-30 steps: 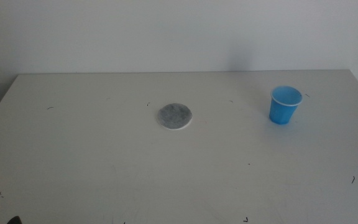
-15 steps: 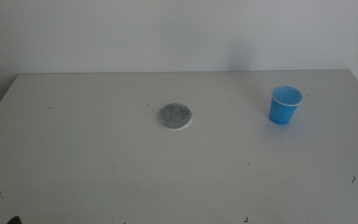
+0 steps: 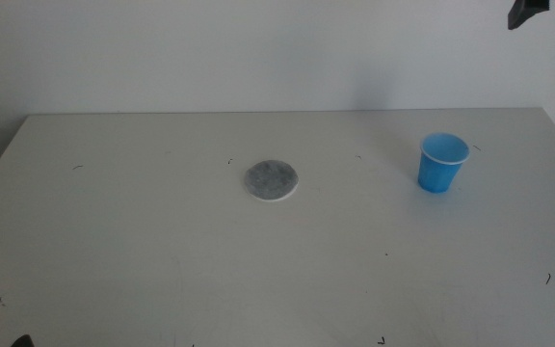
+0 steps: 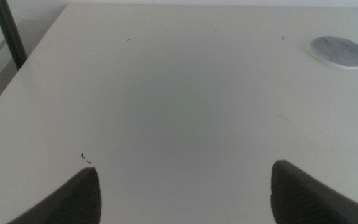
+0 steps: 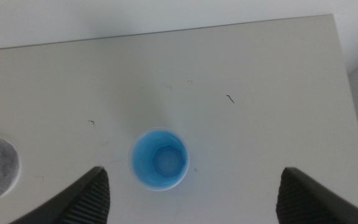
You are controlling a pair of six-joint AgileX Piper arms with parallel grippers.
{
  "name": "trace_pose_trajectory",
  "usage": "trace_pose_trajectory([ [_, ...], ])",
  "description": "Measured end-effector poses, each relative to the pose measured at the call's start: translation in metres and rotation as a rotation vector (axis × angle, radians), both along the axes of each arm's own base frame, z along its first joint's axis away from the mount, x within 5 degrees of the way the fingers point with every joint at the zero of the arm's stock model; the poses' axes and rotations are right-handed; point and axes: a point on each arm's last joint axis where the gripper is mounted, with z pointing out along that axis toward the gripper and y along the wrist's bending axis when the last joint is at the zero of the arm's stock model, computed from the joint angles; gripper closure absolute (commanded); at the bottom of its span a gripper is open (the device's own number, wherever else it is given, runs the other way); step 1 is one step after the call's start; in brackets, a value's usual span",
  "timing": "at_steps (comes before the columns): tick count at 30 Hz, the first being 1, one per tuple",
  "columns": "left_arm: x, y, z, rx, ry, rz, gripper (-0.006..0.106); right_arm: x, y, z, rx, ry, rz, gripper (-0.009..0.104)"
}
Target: Place an empty cup on a cup mat.
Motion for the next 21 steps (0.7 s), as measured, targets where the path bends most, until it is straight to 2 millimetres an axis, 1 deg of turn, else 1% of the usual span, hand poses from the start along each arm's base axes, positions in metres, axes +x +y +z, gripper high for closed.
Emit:
trace_pose_trajectory([
  [3, 0.0, 0.0, 0.0, 0.0, 0.0, 0.0, -0.005, 0.016, 0.002, -0.012, 0.006, 0.019, 0.004, 0.025],
  [6, 0.0, 0.0, 0.0, 0.0, 0.0, 0.0, -0.005, 0.03, 0.002, -0.032, 0.006, 0.063, 0.004, 0.025],
  [11, 0.0, 0.0, 0.0, 0.0, 0.0, 0.0, -0.005, 0.053, 0.002, -0.074, 0.006, 0.16, 0.004, 0.025],
  [14, 0.0, 0.0, 0.0, 0.0, 0.0, 0.0, -0.005, 0.063, 0.003, -0.095, 0.013, 0.205, 0.005, 0.025],
  [17, 0.0, 0.0, 0.0, 0.0, 0.0, 0.0, -0.005, 0.069, 0.005, -0.11, 0.023, 0.236, 0.008, 0.028],
  [21, 0.0, 0.0, 0.0, 0.0, 0.0, 0.0, -0.005, 0.072, 0.01, -0.123, 0.019, 0.266, 0.022, 0.033],
])
